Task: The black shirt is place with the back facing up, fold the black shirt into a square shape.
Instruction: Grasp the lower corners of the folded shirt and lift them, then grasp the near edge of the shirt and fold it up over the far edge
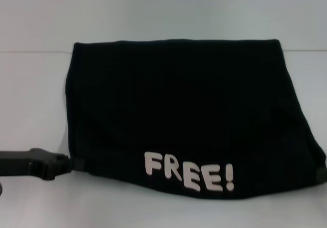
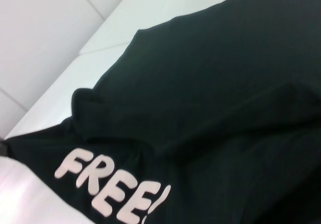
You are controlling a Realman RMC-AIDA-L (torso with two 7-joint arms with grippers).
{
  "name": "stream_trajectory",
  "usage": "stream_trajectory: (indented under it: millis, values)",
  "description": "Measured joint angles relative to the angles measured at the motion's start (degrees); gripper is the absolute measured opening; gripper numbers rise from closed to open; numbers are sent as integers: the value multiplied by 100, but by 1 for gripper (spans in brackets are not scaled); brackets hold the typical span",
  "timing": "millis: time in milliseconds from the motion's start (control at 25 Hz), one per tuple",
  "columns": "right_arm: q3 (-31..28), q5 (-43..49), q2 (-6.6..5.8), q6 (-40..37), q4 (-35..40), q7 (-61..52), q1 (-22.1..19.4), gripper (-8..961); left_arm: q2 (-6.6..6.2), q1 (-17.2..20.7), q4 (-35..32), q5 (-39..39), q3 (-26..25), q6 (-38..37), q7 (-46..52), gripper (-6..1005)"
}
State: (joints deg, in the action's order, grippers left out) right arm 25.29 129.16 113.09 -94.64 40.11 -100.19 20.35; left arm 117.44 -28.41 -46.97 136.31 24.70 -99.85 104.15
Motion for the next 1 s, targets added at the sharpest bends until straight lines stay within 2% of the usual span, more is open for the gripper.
stream_trajectory:
  millis: [280,520,720,840,1000]
  values:
    - [-167,12,-94,-640,2,323,-381,30,2,217,-164,37,-163,-815,-68,4]
    - [-289,27,-167,-948,7,351,-545,31,39,369,-177,45,-270,-1100,-68,4]
    - [-531,30,-190,-1164,80,353,-544,31,30,341,-171,41,-361,-1202,-50,3]
    - [-693,12,-211,-1161,84,319,-383,31,-54,135,-114,0,-451,-1143,-17,3]
    - [-987,8,-306,-1082,33,257,48,31,-233,-287,4,-18,-538,-877,61,4]
